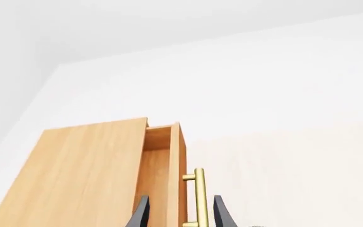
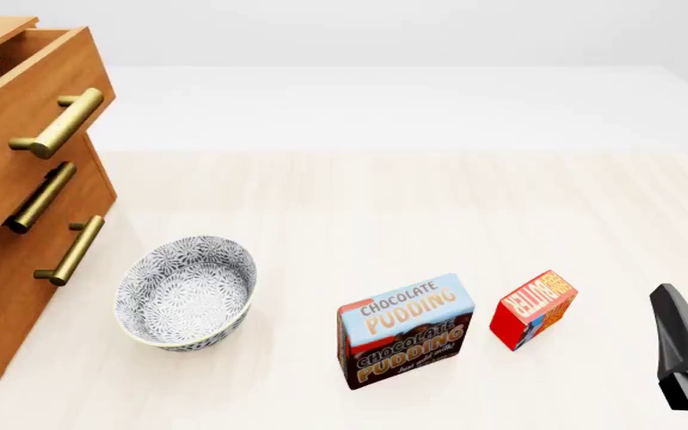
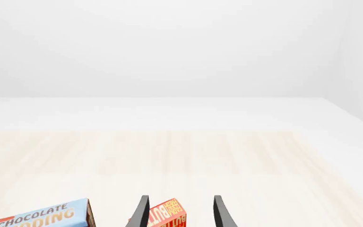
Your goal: Put the butter at the back in the top drawer of the cabinet and close it.
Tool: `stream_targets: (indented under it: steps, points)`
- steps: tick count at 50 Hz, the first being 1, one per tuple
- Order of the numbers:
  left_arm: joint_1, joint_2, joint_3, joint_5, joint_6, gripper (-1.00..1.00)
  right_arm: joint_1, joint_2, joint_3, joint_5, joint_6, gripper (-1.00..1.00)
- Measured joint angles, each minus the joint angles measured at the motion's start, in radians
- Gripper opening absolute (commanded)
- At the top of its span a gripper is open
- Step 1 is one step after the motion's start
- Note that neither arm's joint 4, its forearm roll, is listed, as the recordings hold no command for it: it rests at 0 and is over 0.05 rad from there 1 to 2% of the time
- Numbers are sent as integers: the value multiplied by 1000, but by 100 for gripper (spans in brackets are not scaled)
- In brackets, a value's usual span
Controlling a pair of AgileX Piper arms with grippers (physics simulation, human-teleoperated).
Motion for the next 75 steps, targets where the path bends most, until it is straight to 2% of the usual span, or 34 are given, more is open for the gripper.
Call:
stream_targets:
  steps: [75]
  points:
    - [29, 62, 95, -43, -63, 100, 0, 0, 0, 0, 0, 100]
